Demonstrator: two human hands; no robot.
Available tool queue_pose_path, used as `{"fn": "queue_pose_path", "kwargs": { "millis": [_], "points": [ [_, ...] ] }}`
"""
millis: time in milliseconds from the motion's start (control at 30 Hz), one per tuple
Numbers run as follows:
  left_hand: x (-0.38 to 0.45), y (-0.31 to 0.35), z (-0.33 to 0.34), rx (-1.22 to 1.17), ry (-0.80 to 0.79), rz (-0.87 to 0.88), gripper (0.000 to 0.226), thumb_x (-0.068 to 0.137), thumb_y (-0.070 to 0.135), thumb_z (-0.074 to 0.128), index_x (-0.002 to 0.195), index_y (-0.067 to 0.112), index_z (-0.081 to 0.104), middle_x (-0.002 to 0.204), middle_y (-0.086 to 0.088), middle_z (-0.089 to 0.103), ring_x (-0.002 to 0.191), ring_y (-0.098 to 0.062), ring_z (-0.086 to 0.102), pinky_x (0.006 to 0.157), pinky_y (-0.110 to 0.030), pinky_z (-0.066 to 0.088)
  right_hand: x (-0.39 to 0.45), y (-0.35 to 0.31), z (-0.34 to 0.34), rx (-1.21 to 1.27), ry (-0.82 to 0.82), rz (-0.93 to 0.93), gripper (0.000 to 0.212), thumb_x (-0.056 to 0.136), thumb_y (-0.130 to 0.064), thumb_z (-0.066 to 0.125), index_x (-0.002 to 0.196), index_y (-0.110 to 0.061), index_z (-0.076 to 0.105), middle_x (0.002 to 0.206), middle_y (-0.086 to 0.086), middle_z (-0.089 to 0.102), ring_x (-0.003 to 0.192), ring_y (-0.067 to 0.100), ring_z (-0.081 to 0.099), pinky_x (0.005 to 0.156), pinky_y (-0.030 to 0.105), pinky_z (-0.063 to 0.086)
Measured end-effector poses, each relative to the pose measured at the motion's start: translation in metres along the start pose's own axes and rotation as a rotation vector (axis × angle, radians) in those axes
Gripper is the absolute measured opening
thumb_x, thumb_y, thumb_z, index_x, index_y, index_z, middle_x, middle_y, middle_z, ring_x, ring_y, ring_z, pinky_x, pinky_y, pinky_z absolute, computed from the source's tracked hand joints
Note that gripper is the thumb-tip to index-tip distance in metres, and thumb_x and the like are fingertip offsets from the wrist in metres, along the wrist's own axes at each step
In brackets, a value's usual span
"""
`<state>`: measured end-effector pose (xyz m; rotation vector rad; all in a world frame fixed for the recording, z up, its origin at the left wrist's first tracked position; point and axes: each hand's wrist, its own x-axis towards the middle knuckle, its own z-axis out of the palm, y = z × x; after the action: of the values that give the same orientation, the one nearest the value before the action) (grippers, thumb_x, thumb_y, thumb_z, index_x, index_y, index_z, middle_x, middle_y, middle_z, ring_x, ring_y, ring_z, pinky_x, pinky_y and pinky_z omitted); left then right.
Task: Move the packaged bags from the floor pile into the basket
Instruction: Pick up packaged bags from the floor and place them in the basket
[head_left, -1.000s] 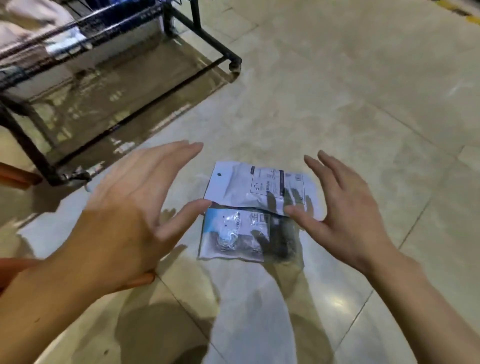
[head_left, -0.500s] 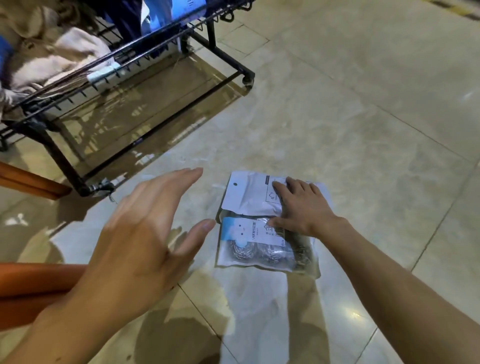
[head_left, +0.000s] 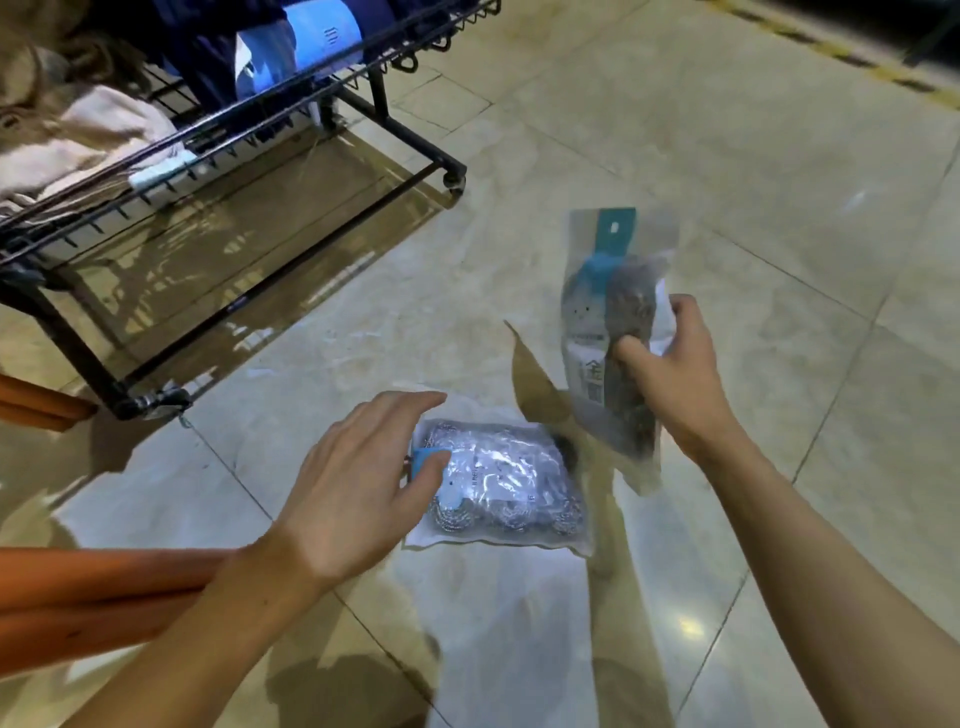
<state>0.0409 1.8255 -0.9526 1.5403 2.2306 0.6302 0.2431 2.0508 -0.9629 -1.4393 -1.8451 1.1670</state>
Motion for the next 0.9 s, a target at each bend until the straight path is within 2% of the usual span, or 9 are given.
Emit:
{"fn": "queue_pose_path", "kwargs": {
  "millis": [100,233,300,400,533,633,767,833,900],
  "points": [
    [0.042,0.003,0.024,0.096,-0.238,0.005,0.063,0.098,0.055,0.051,0.155,0.031,0.038,0.153,0.008,0.046,0.137,-0.018,0.046,0.105,-0.036,0.040,-0.011,-0.001,-0.034,0.435,0.039,0.114,0.023,0.098,-0.016,0.068,0.120,-0.015,0.065,0.112,0.008,0.078,0.102,0.024,0.075,0.092,0.046,0.062],
    [0.100,0.001,0.061,0.274,-0.554,0.014,0.100,0.083,0.063,0.073,0.162,0.029,0.021,0.158,-0.001,0.040,0.142,-0.027,0.041,0.106,-0.041,0.039,-0.029,0.001,-0.067,0.706,-0.025,0.189,0.034,0.103,-0.030,0.055,0.130,-0.013,0.066,0.122,0.005,0.077,0.114,0.022,0.073,0.093,0.036,0.061],
    [0.113,-0.004,0.080,0.375,-0.688,-0.033,0.113,0.070,0.068,0.082,0.158,0.026,0.025,0.150,-0.004,0.044,0.136,-0.031,0.046,0.101,-0.044,0.042,-0.037,0.002,-0.079,0.764,-0.042,0.200,0.036,0.101,-0.034,0.051,0.130,-0.017,0.066,0.125,0.003,0.076,0.119,0.020,0.071,0.093,0.033,0.061],
    [0.117,-0.011,0.101,0.402,-0.792,-0.090,0.111,0.061,0.069,0.088,0.145,0.022,0.033,0.132,-0.004,0.047,0.120,-0.030,0.054,0.088,-0.041,0.044,-0.046,0.008,-0.092,0.831,-0.055,0.235,0.043,0.108,-0.032,0.043,0.144,-0.014,0.057,0.136,0.006,0.071,0.126,0.022,0.067,0.100,0.038,0.058],
    [0.109,-0.015,0.117,0.287,-0.848,-0.170,0.108,0.056,0.070,0.090,0.140,0.017,0.045,0.138,-0.003,0.058,0.118,-0.026,0.059,0.099,-0.039,0.051,-0.056,0.016,-0.096,0.965,-0.031,0.293,0.050,0.109,-0.032,0.042,0.155,-0.012,0.046,0.148,0.012,0.061,0.135,0.028,0.061,0.106,0.046,0.054],
    [0.089,-0.013,0.116,0.125,-0.797,-0.241,0.105,0.061,0.062,0.091,0.145,0.015,0.047,0.145,-0.004,0.055,0.124,-0.025,0.057,0.100,-0.034,0.050,-0.063,0.017,-0.092,1.089,-0.036,0.377,0.053,0.110,-0.038,0.040,0.155,-0.012,0.046,0.149,0.014,0.059,0.136,0.031,0.059,0.105,0.051,0.053],
    [0.071,-0.004,0.084,-0.336,-0.489,-0.331,0.068,0.047,0.061,0.088,0.104,0.027,0.074,0.100,0.006,0.079,0.097,-0.019,0.074,0.088,-0.038,0.059,-0.067,0.008,-0.084,1.119,-0.013,0.394,0.054,0.108,-0.045,0.041,0.148,-0.012,0.056,0.141,0.016,0.065,0.127,0.034,0.065,0.096,0.051,0.060],
    [0.066,0.013,0.056,-0.629,-0.305,-0.393,0.050,0.059,0.040,0.096,0.102,0.021,0.078,0.094,0.001,0.082,0.093,-0.023,0.078,0.085,-0.041,0.062,-0.070,-0.002,-0.085,1.063,0.002,0.364,0.054,0.106,-0.050,0.043,0.139,-0.014,0.064,0.132,0.014,0.072,0.116,0.031,0.072,0.087,0.047,0.063],
    [0.059,0.042,0.015,-0.829,-0.130,-0.419,0.032,0.074,0.017,0.092,0.103,0.015,0.078,0.090,-0.002,0.082,0.084,-0.021,0.079,0.069,-0.031,0.062,-0.077,-0.014,-0.092,0.991,0.014,0.340,0.055,0.101,-0.055,0.046,0.134,-0.017,0.068,0.129,0.012,0.074,0.110,0.029,0.075,0.082,0.044,0.064]
  ]
}}
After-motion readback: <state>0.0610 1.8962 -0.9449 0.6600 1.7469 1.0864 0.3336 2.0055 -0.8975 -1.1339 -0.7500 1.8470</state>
